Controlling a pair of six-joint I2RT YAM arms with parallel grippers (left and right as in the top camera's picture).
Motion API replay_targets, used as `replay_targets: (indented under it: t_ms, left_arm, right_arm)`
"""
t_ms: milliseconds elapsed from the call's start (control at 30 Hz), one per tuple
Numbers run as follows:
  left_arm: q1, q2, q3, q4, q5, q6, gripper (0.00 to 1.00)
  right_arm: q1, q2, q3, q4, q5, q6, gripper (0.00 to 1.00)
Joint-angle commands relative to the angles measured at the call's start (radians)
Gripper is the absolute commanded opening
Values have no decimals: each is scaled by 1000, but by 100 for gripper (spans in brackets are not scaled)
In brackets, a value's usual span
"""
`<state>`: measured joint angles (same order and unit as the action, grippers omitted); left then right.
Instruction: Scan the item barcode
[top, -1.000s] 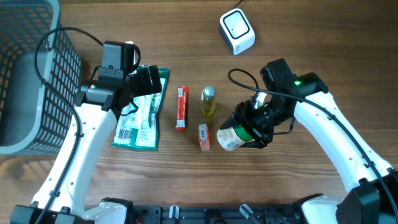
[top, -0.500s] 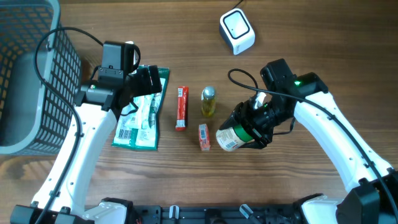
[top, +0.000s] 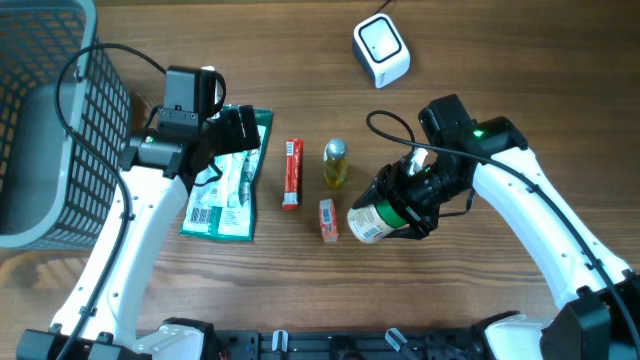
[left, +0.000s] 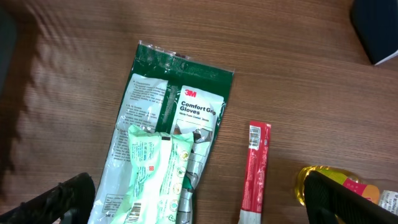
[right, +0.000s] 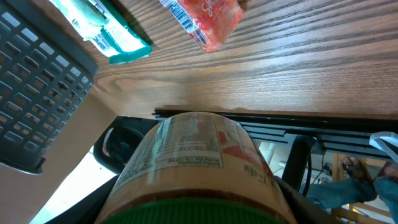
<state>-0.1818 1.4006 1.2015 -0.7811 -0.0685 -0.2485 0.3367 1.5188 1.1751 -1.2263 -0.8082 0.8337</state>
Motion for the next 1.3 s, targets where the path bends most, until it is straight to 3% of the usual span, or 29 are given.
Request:
replay_targets:
  t_ms: [0,567,667,733,900,1067,1267]
  left_arm:
    - [7,2,3,3,8,2,100]
    - [7,2,3,3,8,2,100]
    - [7,2,3,3,8,2,100]
    - [7,2,3,2,8,2,100]
    - [7,2,3,3,8,2,100]
    - [7,2,3,3,8,2,100]
    - [7,2,3,3,8,2,100]
  right_arm:
    - [0,-14,16,-2,-42,10,19]
    - [-1,-14,16,4,-25,7,19]
    - [0,-13,16,56,69,7,17]
    - [0,-13,16,82,149,8,7]
    - [-1,-14,16,157,389,2,7]
    - [-44,-14,50,239,471,-237,19]
    - [-134,5,340,67,480,-382,14]
